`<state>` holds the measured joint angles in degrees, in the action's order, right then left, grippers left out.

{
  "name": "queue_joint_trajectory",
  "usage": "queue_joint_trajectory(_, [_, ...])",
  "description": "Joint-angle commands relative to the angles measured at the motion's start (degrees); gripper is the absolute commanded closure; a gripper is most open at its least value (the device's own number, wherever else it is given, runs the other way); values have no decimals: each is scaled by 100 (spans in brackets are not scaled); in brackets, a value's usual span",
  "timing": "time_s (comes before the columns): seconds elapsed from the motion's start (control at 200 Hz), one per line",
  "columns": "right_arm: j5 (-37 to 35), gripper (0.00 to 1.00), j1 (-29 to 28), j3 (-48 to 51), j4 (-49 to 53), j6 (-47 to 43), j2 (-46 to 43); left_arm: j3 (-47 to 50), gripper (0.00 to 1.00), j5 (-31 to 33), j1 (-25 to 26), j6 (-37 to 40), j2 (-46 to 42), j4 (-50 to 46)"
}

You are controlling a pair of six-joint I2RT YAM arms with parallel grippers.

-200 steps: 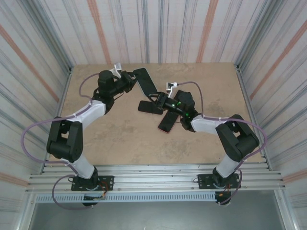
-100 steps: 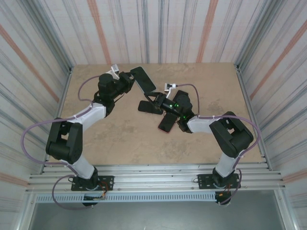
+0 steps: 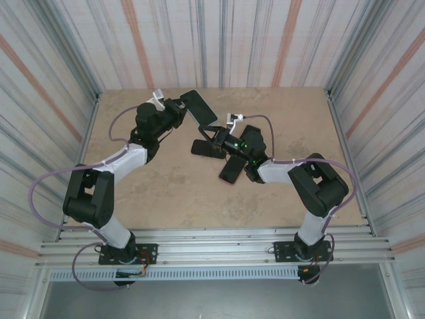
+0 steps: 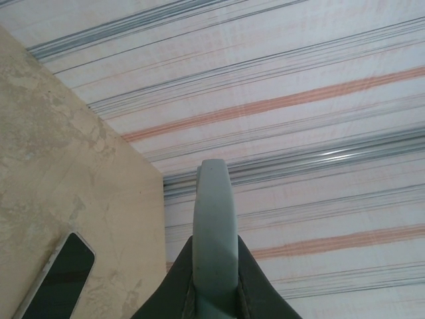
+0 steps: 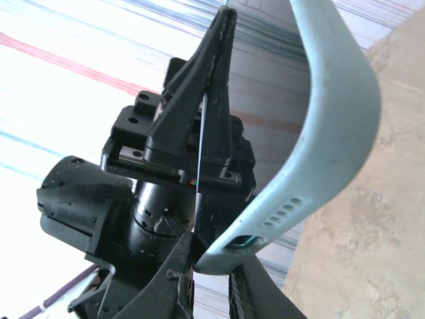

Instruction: Take the phone out of the phone case

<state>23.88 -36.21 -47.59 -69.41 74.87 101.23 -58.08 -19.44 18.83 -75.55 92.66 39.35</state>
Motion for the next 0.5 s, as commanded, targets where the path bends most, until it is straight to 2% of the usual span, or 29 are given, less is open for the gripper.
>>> queue_joint_trajectory(0.0, [-24, 86, 101, -63, 21, -115, 90, 34, 98, -215, 4, -358, -346, 411])
queue_joint_trajectory(0.251, [99, 90, 262, 11, 148, -511, 105, -169, 100, -722, 2, -1138, -340, 687])
queue_joint_trajectory(0.336, [168, 90, 306, 9, 606, -722, 20, -212, 100, -863, 6, -1346, -405, 700])
queue_joint_trajectory(0.491, [271, 91, 399, -56, 1547, -1655, -220, -289, 100, -1120, 4, -1677, -433, 870])
